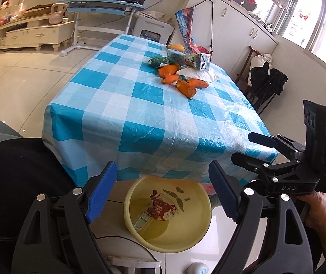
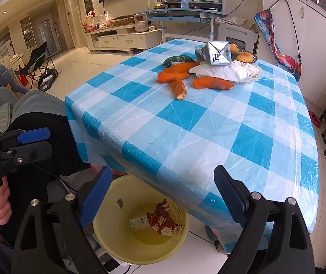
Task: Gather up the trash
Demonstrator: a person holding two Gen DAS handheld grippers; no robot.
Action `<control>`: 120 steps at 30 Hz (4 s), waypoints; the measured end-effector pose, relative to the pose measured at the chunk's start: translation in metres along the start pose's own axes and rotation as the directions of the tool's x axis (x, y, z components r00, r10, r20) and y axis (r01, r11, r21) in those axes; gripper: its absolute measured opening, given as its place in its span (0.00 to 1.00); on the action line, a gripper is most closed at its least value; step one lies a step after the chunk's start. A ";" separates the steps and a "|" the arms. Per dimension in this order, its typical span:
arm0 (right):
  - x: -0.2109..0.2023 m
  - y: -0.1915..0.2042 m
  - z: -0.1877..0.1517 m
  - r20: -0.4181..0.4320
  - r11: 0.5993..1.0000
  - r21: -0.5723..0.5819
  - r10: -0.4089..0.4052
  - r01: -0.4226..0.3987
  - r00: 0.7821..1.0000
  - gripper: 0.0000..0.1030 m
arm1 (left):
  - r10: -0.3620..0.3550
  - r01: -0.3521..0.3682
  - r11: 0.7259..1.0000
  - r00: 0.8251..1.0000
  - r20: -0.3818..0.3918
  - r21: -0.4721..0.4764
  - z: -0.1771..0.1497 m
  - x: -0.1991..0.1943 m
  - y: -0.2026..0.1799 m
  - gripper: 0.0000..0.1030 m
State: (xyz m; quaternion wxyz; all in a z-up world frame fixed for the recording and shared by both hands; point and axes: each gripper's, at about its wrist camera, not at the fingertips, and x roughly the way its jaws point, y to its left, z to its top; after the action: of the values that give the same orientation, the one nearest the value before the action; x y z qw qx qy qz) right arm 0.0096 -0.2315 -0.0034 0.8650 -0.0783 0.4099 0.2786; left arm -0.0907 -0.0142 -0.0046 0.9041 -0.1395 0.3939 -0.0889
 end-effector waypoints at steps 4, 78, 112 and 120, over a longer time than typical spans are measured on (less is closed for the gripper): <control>0.000 0.000 0.000 -0.001 1.000 -0.001 0.000 0.000 1.000 0.85 | 0.004 -0.004 1.000 1.000 -0.003 -0.003 0.000 0.001 0.001 0.77; 0.006 -0.013 0.025 0.036 0.995 0.086 0.051 -0.054 0.998 0.79 | 0.030 -0.019 0.995 0.994 0.108 -0.101 0.055 -0.003 0.026 0.78; 0.026 -0.055 0.053 -0.036 0.985 0.147 0.093 -0.087 0.995 0.18 | 0.078 -0.079 0.996 0.996 -0.043 -0.033 0.153 0.150 -0.025 0.78; 0.030 -0.062 0.060 0.002 0.968 0.206 0.143 -0.140 0.990 0.18 | 0.148 -0.148 0.989 0.986 -0.080 0.010 0.155 0.177 -0.032 0.67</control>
State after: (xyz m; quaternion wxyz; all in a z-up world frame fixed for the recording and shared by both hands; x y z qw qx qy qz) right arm 0.0988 -0.2483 0.0073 0.8437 0.0392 0.4466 0.2953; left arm 0.1414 -0.0641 -0.0147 0.8919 -0.1044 0.4391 -0.0277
